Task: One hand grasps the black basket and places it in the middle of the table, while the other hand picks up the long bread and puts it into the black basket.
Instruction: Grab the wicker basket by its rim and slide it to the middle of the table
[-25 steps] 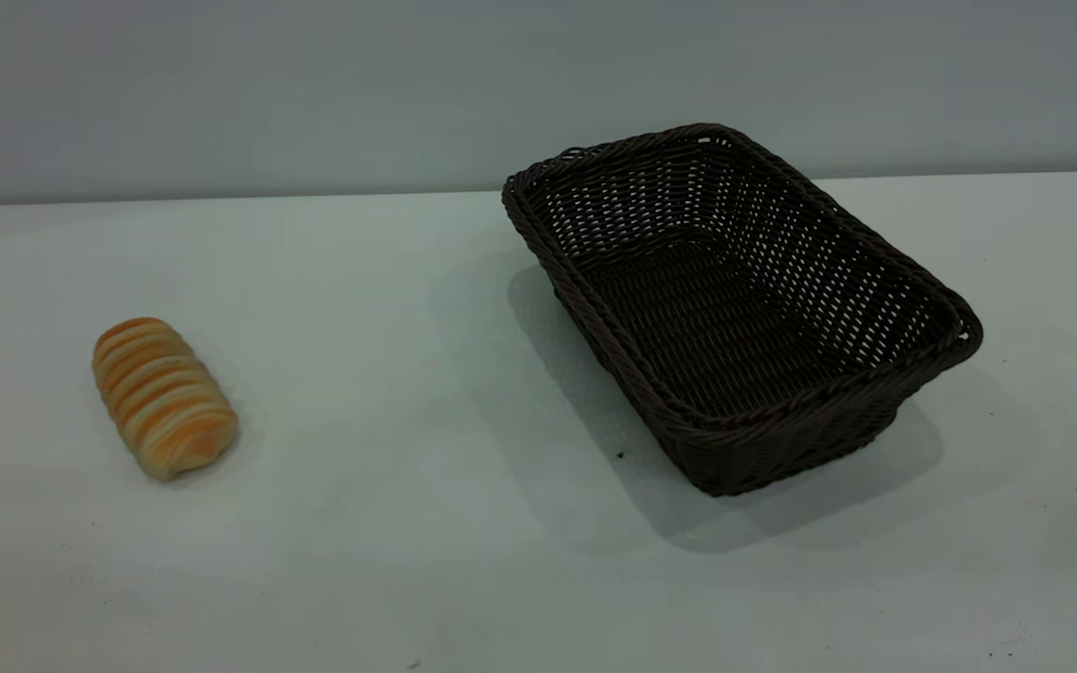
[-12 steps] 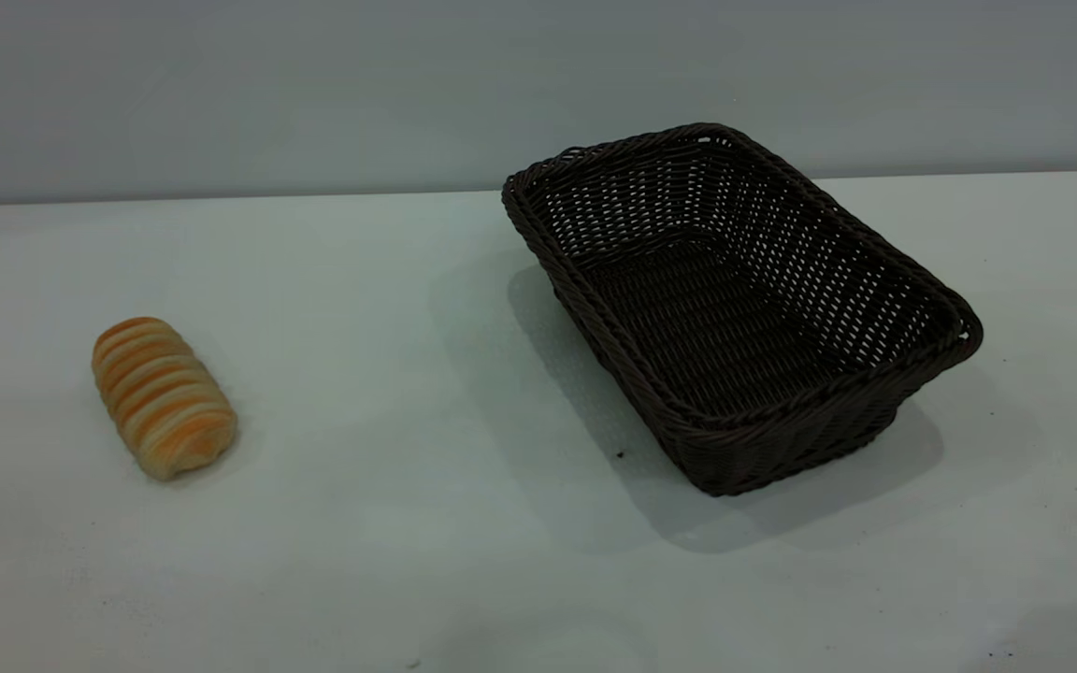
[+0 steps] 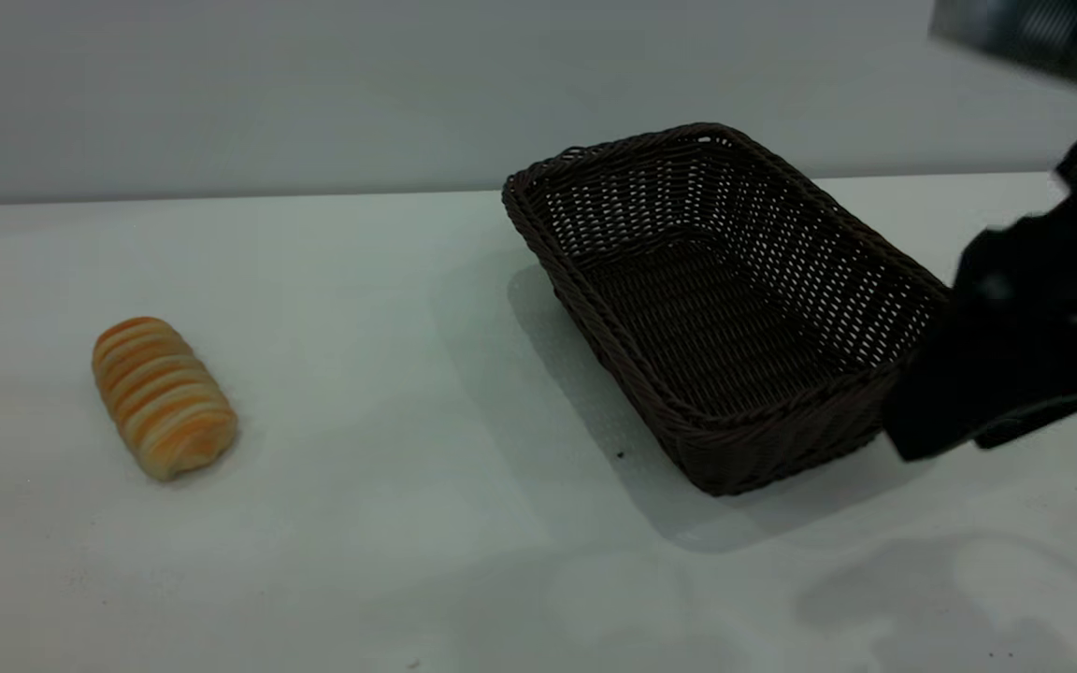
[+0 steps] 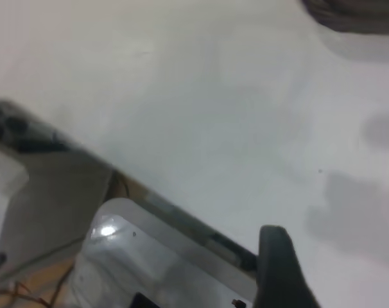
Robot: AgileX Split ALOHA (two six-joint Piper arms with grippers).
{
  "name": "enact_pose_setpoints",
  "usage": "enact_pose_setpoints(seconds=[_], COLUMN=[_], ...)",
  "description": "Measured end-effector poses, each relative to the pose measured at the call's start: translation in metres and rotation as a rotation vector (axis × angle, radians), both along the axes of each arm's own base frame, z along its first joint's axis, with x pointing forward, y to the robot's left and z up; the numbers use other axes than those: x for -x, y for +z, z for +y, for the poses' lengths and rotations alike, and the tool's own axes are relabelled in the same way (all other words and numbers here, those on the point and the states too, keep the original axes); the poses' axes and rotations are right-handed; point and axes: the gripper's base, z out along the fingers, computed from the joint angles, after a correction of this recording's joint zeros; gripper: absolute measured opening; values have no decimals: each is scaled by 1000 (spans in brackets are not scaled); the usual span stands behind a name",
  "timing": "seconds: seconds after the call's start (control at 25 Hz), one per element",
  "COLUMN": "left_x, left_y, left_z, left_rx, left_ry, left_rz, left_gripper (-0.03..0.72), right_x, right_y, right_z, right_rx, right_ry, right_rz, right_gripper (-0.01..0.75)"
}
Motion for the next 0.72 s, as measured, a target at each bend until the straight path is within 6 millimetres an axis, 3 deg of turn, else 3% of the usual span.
enact_pose_setpoints(seconds=[0.32,0.72], left_x=[1,1], left_y=[-1,-1], left_z=[0,0], left_rx=[0,-1], left_ry=[0,1], left_rz=[10,21], left_gripper=[539,539], right_x=[-16,-40], right_y=[-27,-46], right_z=[0,-5], right_rx=[-13,-79], right_ry=[-247,-612], right_rz=[97,78], right_gripper=[474,474])
